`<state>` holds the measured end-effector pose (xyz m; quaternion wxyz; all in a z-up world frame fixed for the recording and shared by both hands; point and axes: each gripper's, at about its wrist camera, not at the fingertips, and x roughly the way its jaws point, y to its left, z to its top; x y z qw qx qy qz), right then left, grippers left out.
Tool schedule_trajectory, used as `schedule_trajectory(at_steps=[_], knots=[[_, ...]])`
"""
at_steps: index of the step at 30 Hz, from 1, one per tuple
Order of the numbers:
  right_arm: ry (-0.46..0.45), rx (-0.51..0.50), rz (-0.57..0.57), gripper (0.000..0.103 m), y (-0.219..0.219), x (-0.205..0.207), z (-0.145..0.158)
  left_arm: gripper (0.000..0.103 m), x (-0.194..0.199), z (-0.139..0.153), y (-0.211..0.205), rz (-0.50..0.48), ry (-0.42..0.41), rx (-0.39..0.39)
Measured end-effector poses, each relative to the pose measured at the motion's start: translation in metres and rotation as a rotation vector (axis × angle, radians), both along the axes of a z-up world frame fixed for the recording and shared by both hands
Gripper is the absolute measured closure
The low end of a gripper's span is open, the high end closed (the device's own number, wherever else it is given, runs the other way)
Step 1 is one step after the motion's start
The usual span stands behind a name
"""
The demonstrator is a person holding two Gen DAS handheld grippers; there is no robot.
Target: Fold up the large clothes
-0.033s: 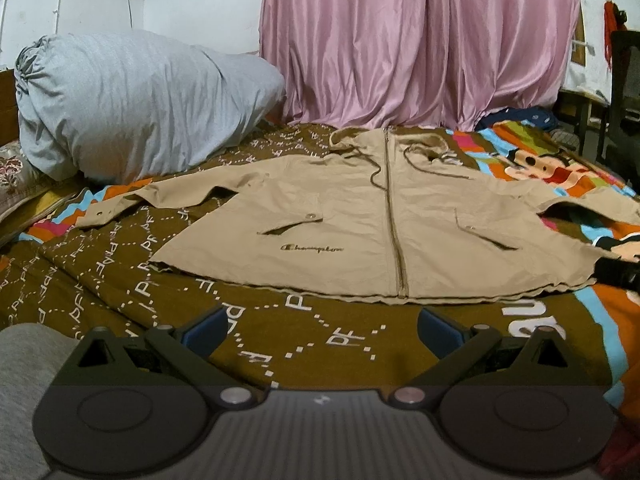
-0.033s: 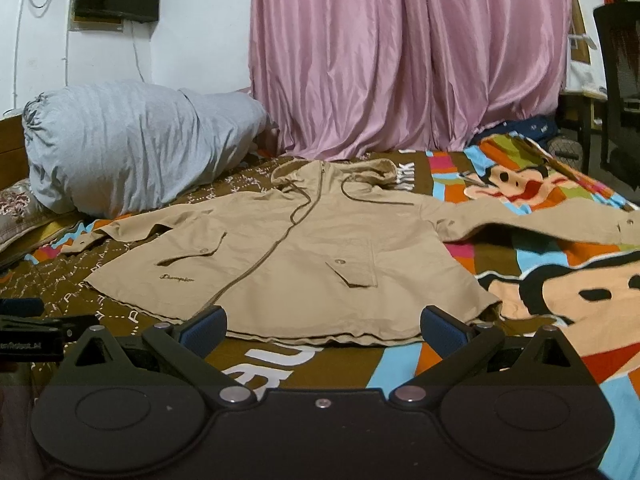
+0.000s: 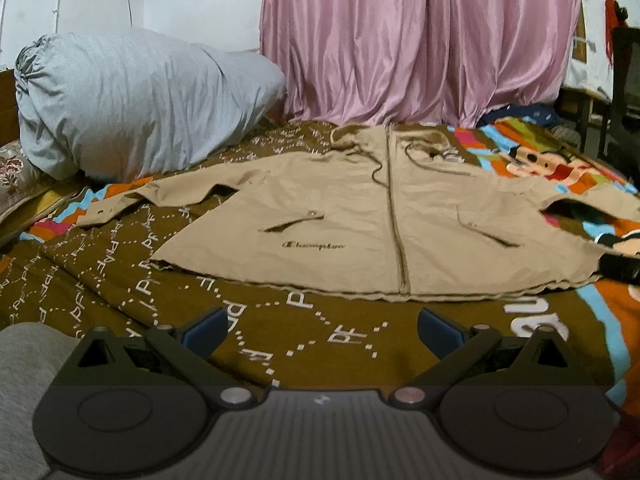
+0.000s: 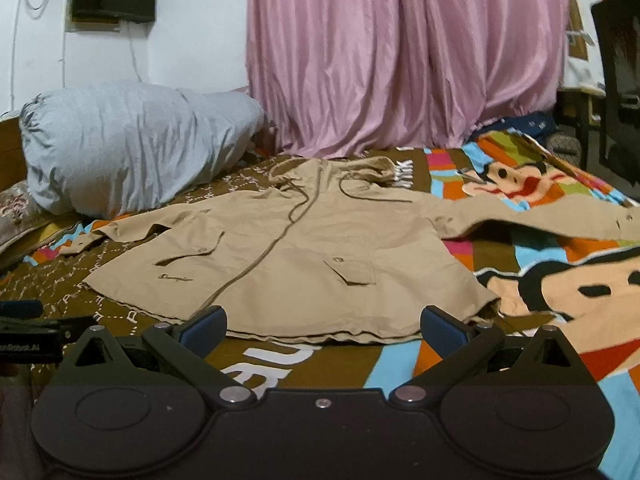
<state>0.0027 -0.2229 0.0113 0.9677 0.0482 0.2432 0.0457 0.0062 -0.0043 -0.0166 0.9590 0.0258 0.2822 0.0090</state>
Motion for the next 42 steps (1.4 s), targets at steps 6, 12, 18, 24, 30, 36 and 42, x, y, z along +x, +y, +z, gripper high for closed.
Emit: schedule_trajectory(at_steps=[6,12,18,24,30,36,42], knots=[[0.03,0.12,-0.134,0.0,-0.036,0.006,0.004,0.0,0.026,0.003,0.008,-0.004,0.073,-0.043],[0.001,0.102,-0.248,0.0,-0.112,0.028,0.021,0.0,0.066,0.01,0.006,0.0,0.048,-0.046],[0.033,0.174,-0.365,0.0,-0.213,0.062,0.03,0.0,0.107,0.012,-0.006,-0.022,0.035,-0.016],[0.067,0.387,-0.505,0.0,-0.314,0.114,0.021,0.0,0.146,0.003,-0.012,-0.012,0.058,-0.024],[0.148,0.606,-0.598,0.004,-0.363,0.179,-0.012,0.0,0.163,-0.005,-0.005,0.017,0.052,-0.038],[0.263,0.757,-0.643,0.01,-0.358,0.214,-0.043,0.0,0.177,-0.012,0.008,0.031,0.07,-0.051],[0.198,0.813,-0.855,0.023,-0.353,0.221,-0.057,0.0,0.212,-0.014,0.012,-0.005,0.048,-0.04]])
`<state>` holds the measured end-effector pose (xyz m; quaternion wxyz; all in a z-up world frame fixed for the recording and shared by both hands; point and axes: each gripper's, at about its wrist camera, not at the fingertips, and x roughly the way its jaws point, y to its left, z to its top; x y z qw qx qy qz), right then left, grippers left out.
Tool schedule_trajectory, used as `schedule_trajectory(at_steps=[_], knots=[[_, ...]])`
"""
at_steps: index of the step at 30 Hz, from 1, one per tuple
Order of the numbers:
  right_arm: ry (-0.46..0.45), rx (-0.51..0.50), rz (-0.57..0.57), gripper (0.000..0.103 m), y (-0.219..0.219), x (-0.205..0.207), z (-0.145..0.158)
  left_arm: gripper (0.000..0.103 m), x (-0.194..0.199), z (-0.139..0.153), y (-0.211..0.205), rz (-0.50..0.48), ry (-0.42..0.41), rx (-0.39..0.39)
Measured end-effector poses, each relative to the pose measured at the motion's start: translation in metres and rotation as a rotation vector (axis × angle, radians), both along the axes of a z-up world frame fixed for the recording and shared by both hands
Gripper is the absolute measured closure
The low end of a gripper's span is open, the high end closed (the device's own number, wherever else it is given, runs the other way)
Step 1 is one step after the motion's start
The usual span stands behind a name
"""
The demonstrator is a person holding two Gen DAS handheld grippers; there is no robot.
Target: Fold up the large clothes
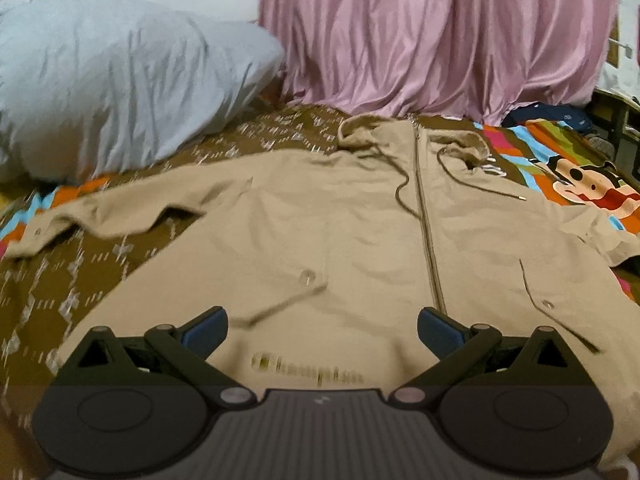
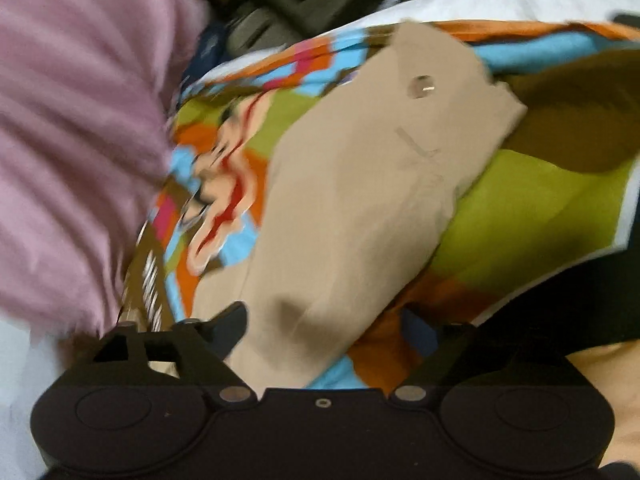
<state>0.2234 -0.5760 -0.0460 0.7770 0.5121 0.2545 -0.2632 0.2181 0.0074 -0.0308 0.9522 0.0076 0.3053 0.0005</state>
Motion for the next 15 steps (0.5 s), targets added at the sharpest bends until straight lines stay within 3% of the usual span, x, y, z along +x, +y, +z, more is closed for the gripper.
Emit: schedule_trajectory(at_steps=[3,6,8,10,13,15], knots=[[-0.024,-0.024,-0.132,0.038,0.003,-0.004,0.004,0.0,0.017,-0.004,-0.002,-0.036,-0.027,0.028],[0.006,-0.137,-0.143,0.057,0.008,0.005,0.016,0.0,0.022,-0.013,0.003,-0.046,-0.056,0.021],[0.042,-0.227,-0.141,0.078,0.012,0.009,0.026,0.0,0.021,-0.018,0.011,-0.032,-0.07,0.01],[0.088,-0.318,-0.137,0.094,0.019,0.017,0.039,0.0,0.024,-0.016,0.015,-0.002,-0.088,0.058],[0.14,-0.55,-0.067,0.095,0.044,0.039,0.069,0.0,0.036,-0.009,0.022,0.04,-0.093,0.127],[0.172,-0.753,0.003,0.095,0.074,0.058,0.09,0.0,0.045,-0.003,0.033,0.072,-0.089,0.095]])
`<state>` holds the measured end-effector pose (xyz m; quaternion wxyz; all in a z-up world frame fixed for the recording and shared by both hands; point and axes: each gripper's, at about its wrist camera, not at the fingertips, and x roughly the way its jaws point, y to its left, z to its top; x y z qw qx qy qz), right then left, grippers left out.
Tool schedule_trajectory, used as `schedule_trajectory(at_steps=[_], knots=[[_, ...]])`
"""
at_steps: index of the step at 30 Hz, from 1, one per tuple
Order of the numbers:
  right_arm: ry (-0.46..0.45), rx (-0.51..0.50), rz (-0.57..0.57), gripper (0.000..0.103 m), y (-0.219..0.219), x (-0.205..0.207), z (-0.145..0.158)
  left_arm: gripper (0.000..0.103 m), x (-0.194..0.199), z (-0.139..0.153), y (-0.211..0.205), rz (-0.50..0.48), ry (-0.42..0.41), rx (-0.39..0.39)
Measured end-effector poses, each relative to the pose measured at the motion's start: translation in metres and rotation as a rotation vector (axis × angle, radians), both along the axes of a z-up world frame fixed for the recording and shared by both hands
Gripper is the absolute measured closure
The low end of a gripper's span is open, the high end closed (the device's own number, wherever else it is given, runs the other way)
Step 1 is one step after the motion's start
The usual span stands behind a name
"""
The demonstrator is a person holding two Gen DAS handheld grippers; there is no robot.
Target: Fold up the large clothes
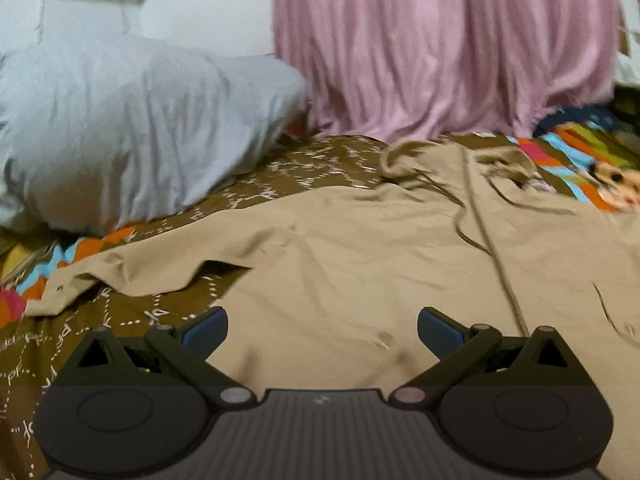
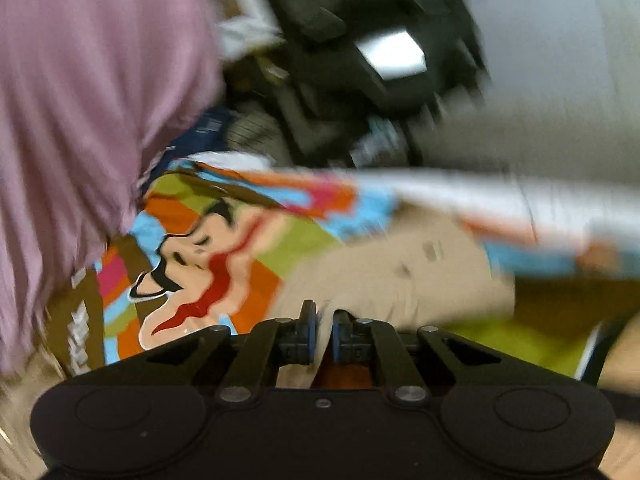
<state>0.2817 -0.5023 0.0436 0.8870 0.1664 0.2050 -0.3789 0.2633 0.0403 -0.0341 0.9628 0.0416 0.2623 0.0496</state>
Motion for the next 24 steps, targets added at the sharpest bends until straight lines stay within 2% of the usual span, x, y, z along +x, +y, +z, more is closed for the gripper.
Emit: schedule_trajectory(at_steps=[4,7,11,14,16,17,19,21,23,24], knots=[[0.066,-0.384,0.235,0.097,0.085,0.045,0.03,0.0,0.009,0.01,0.03,0.045,0.02,-0.134],[0.088,-0.658,0.479,0.098,0.169,0.072,0.031,0.0,0.01,0.015,0.051,0.085,0.014,-0.186],[0.139,-0.962,0.796,0.098,0.295,0.094,-0.001,0.001,0.012,0.023,0.073,0.142,-0.002,-0.221],[0.276,-1.152,1.047,0.098,0.374,0.092,-0.054,0.001,0.013,0.03,0.085,0.173,-0.025,-0.244],[0.407,-1.185,1.192,0.099,0.41,0.086,-0.087,0.001,0.015,0.031,0.091,0.186,-0.034,-0.255],[0.444,-1.172,1.237,0.097,0.422,0.082,-0.096,0.001,0.016,0.03,0.093,0.189,-0.03,-0.261],[0.521,-1.081,1.309,0.094,0.434,0.074,-0.11,0.001,0.02,0.029,0.097,0.184,-0.009,-0.275],[0.544,-0.955,1.324,0.071,0.436,0.064,-0.112,0.001,0.022,0.026,0.097,0.168,0.009,-0.289],[0.524,-0.769,1.341,0.035,0.424,0.059,-0.099,0.001,0.025,0.022,0.094,0.136,0.029,-0.307],[0.502,-0.665,1.346,0.03,0.416,0.055,-0.093,0.001,0.026,0.019,0.092,0.118,0.041,-0.317]])
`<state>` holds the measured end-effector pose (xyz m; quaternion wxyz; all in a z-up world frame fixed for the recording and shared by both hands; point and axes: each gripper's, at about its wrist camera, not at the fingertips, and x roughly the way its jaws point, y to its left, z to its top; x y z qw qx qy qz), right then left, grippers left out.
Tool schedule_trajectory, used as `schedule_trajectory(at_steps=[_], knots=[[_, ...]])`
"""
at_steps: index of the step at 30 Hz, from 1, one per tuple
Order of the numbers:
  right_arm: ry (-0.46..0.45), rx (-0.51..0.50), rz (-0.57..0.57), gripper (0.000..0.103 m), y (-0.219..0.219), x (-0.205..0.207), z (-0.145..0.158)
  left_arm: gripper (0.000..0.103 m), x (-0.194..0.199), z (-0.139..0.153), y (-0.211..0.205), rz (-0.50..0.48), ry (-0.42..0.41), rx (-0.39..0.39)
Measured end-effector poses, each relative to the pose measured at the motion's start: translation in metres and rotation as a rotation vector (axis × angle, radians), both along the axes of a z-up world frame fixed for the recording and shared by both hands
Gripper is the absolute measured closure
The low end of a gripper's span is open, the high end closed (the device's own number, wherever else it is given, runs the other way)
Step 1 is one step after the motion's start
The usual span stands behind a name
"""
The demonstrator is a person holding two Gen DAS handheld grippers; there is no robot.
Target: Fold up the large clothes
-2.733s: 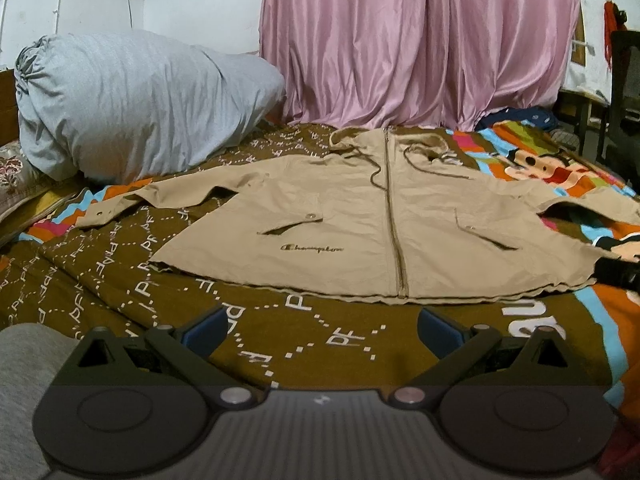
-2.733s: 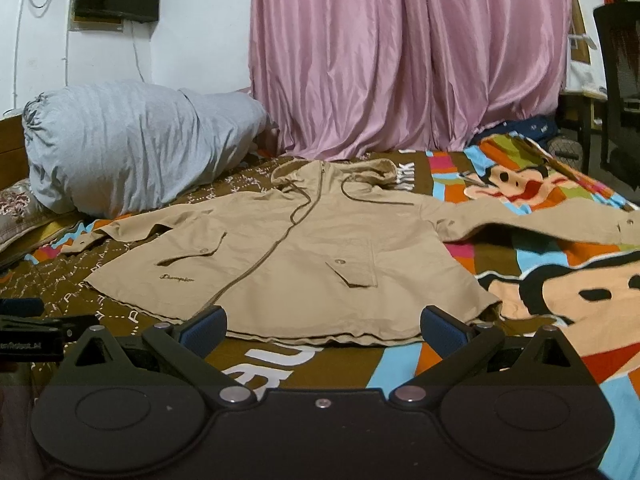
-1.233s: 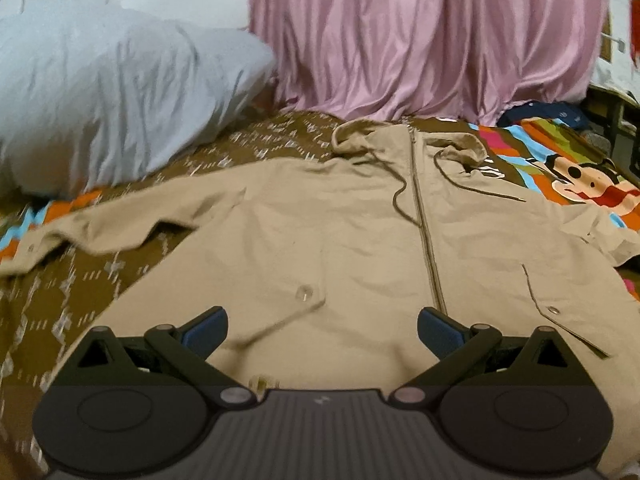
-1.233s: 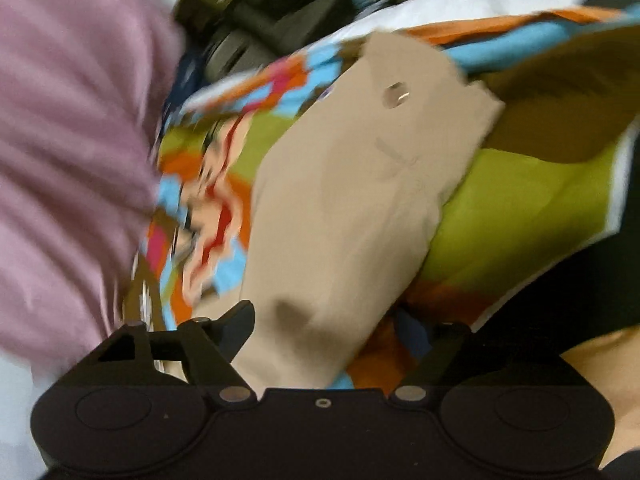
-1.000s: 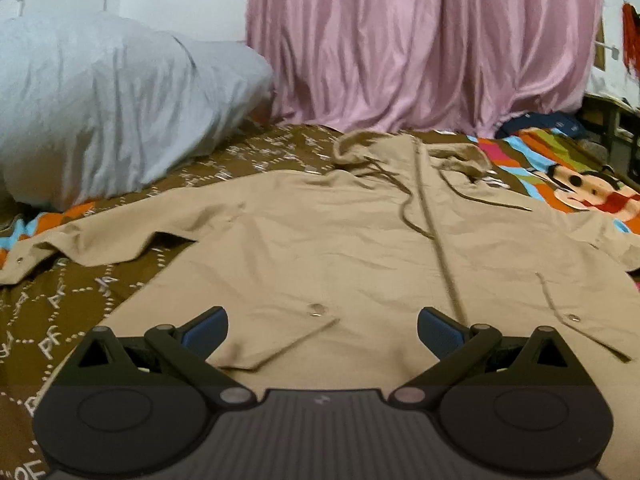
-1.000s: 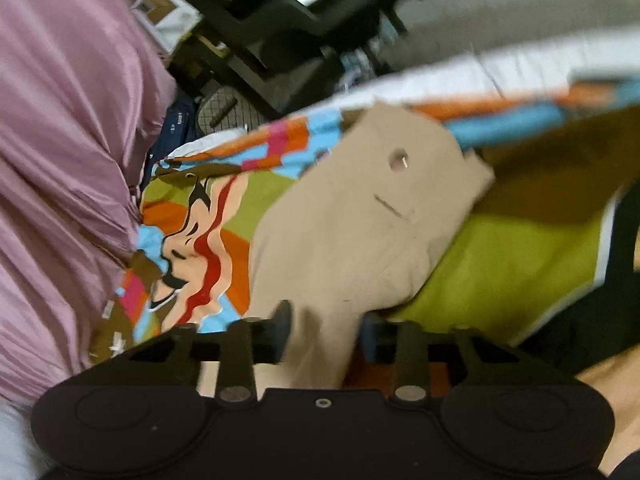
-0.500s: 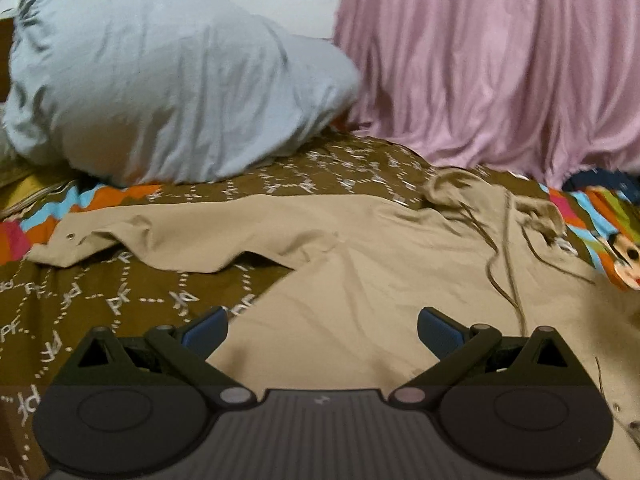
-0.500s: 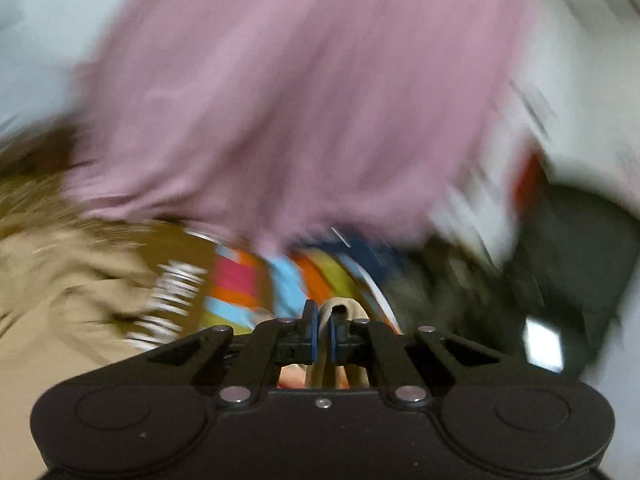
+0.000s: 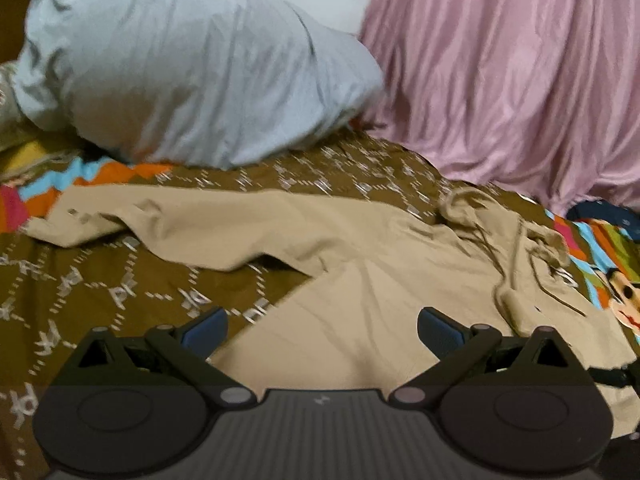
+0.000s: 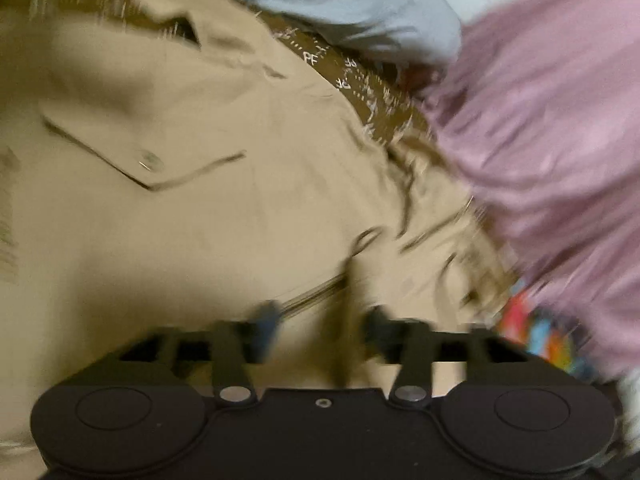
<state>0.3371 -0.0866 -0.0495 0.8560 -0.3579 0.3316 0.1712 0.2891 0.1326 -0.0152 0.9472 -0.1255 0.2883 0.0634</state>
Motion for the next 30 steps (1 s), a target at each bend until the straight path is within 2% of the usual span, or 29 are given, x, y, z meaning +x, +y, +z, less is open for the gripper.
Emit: schedule_trajectory(at_steps=[2,4,8,10,13,15,16,17,18,20,22,25,27,30], knots=[[0.073,0.171,-0.059,0.027,-0.017,-0.01,0.012,0.001,0.002,-0.006,-0.005,-0.028,0.016,-0.014],[0.133,0.366,-0.165,0.026,-0.042,-0.014,0.025,0.001,0.003,-0.011,-0.011,-0.055,0.029,-0.02],[0.219,0.751,-0.52,0.026,-0.102,0.002,0.029,0.001,0.004,-0.022,-0.022,-0.12,0.028,-0.044],[0.216,0.864,-0.67,0.031,-0.127,0.011,0.022,0.0,0.006,-0.026,-0.027,-0.148,0.019,-0.069],[0.215,0.93,-0.853,0.037,-0.147,0.033,0.003,0.0,0.014,-0.031,-0.034,-0.196,0.003,-0.103],[0.241,0.987,-0.92,0.049,-0.155,0.043,-0.007,0.001,0.021,-0.03,-0.04,-0.252,-0.031,-0.121],[0.245,1.005,-0.939,0.067,-0.155,0.046,-0.009,0.0,0.023,-0.029,-0.044,-0.279,-0.048,-0.119],[0.257,1.014,-0.944,0.085,-0.152,0.047,-0.009,0.001,0.026,-0.028,-0.047,-0.311,-0.063,-0.119],[0.248,1.012,-0.936,0.087,-0.149,0.049,-0.006,0.001,0.029,-0.028,-0.05,-0.35,-0.073,-0.124],[0.219,1.007,-0.847,0.094,-0.137,0.056,0.006,0.001,0.032,-0.027,-0.055,-0.409,-0.08,-0.135],[0.202,1.02,-0.753,0.098,-0.123,0.063,0.026,0.001,0.032,-0.028,-0.06,-0.451,-0.088,-0.126],[0.225,1.047,-0.571,0.1,-0.095,0.077,0.056,0.001,0.031,-0.03,-0.066,-0.494,-0.093,-0.104],[0.274,1.055,-0.432,0.103,-0.07,0.088,0.075,0.0,0.03,-0.033,-0.069,-0.504,-0.095,-0.081],[0.366,1.051,-0.251,0.1,-0.025,0.102,0.094,0.001,0.036,-0.04,-0.073,-0.513,-0.086,-0.059]])
